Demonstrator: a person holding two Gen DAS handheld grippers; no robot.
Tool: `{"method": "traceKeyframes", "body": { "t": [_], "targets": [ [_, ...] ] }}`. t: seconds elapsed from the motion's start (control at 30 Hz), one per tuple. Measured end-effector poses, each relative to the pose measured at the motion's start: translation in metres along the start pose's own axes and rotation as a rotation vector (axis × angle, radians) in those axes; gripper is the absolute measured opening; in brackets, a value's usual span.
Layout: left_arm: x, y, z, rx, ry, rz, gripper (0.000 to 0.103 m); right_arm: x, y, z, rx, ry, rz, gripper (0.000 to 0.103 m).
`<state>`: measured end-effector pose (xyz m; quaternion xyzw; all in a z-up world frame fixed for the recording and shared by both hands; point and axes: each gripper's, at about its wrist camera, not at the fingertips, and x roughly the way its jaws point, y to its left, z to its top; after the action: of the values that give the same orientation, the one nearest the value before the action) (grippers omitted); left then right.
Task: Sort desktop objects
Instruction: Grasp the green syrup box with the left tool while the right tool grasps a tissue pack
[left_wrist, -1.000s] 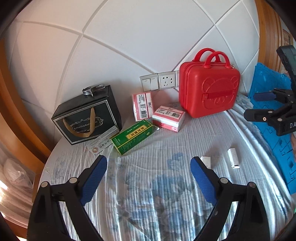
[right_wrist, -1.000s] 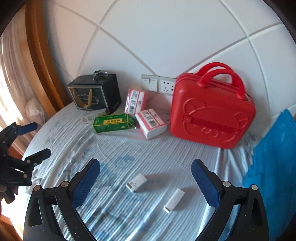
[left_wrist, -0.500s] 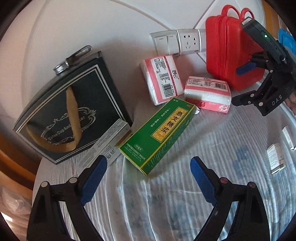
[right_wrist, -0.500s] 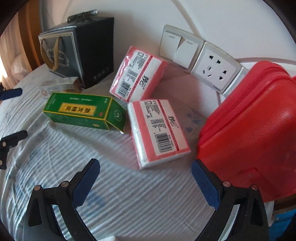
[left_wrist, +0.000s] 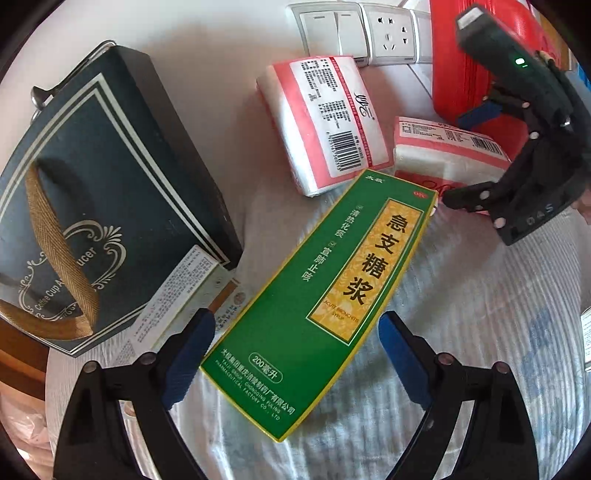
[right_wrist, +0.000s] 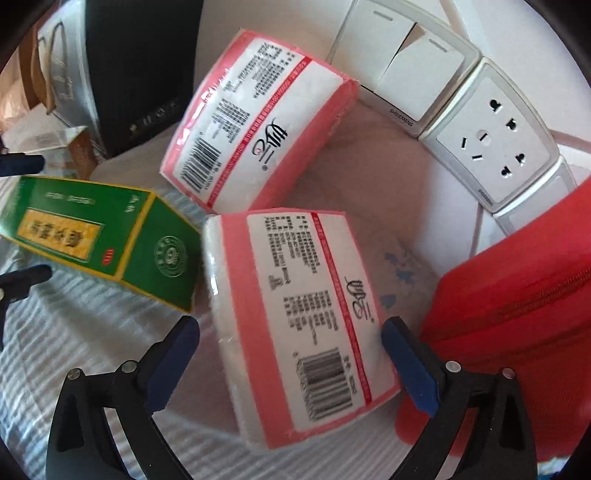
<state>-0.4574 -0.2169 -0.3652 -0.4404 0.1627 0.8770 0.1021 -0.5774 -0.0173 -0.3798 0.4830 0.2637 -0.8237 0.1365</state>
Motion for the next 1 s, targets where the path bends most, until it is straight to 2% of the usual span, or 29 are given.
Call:
{"method": "traceKeyframes", "body": {
  "t": [0.07, 0.13, 0.23, 0.3, 0.33, 0.47, 0.67, 0.77, 0.9, 1.0],
  "targets": [
    [-0.004, -0.005, -0.003, -0.012, -0.013, -0.004, 0.082, 0.007, 0.002, 0.001, -0.022, 0.015, -0.024, 0.103],
    [-0.013, -0.011, -0.006, -0.018, -0.035, -0.026, 0.069, 0.011, 0.004, 0.0, -0.042, 0.028, -0.059, 0.103],
    [-0.027, -0.018, -0.018, -0.027, -0.051, -0.042, 0.061, 0.013, 0.005, -0.003, -0.051, 0.03, -0.077, 0.103],
    [-0.037, -0.02, -0.029, -0.048, -0.056, -0.044, 0.058, 0.01, 0.005, -0.006, -0.049, 0.042, -0.079, 0.092],
    [-0.042, -0.02, -0.035, -0.065, -0.056, -0.044, 0.058, 0.006, 0.005, -0.007, -0.052, 0.043, -0.097, 0.087],
    [-0.068, -0.022, -0.059, -0.129, -0.06, -0.045, 0.058, -0.014, 0.011, -0.021, -0.035, 0.047, -0.044, 0.076],
    [-0.116, -0.036, -0.103, -0.218, -0.052, -0.016, 0.057, -0.06, 0.04, -0.074, -0.048, 0.055, 0.048, 0.072],
    [-0.146, -0.046, -0.127, -0.262, -0.052, 0.015, 0.056, -0.087, 0.038, -0.102, 0.005, 0.042, 0.092, 0.069],
    [-0.184, -0.061, -0.154, -0.307, -0.047, 0.034, 0.056, -0.127, 0.025, -0.118, 0.083, 0.011, 0.144, 0.069],
    [-0.213, -0.075, -0.166, -0.311, -0.046, 0.045, 0.055, -0.165, 0.042, -0.132, 0.133, -0.006, 0.195, 0.069]
  ]
}}
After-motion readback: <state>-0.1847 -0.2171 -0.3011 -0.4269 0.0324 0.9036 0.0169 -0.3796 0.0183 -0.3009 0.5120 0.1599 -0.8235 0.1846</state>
